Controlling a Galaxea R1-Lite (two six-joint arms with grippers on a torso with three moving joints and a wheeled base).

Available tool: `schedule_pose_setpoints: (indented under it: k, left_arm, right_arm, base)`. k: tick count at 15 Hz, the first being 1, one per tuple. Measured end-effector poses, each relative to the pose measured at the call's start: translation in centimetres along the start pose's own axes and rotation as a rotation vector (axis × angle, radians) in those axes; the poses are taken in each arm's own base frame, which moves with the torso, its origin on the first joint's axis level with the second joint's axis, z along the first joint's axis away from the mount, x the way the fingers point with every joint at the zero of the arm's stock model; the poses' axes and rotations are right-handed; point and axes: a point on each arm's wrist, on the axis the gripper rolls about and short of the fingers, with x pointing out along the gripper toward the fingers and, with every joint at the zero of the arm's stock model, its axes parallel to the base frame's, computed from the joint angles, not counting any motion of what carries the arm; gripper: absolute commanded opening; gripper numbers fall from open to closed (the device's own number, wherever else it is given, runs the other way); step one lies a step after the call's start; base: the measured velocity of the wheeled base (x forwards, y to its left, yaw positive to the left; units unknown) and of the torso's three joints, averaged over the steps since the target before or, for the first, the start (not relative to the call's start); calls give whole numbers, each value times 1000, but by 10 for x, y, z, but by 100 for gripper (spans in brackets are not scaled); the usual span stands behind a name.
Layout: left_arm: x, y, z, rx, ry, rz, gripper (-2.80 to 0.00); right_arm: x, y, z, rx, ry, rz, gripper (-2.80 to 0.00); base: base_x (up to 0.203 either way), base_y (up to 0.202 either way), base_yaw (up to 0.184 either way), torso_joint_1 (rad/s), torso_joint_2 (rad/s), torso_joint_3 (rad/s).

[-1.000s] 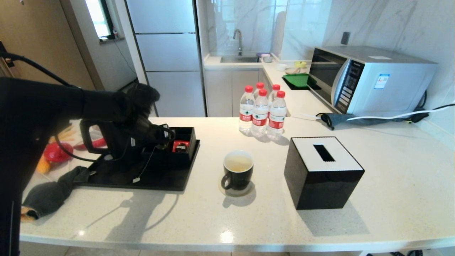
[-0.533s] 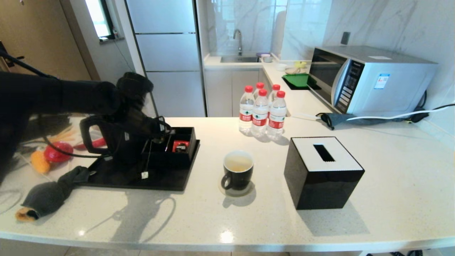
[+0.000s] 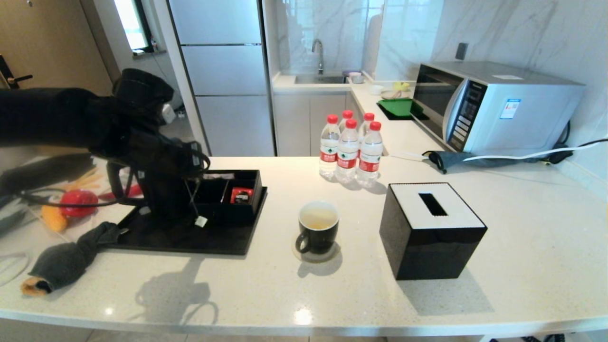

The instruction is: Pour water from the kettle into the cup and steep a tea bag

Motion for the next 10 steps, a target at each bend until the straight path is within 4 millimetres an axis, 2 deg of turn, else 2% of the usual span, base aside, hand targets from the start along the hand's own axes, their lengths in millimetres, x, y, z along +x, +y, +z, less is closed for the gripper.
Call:
schedule_pose_setpoints:
  k: [7, 10]
  left_arm:
    - [-58, 12, -16, 97, -256, -85, -280]
    - [-77, 10, -22, 110, -293, -116, -280]
  right_arm:
    - [0, 0, 0, 0, 0, 0, -280]
    - [0, 0, 0, 0, 0, 0, -280]
  base:
    - [0, 0, 0, 0, 0, 0]
    - [0, 0, 0, 0, 0, 0]
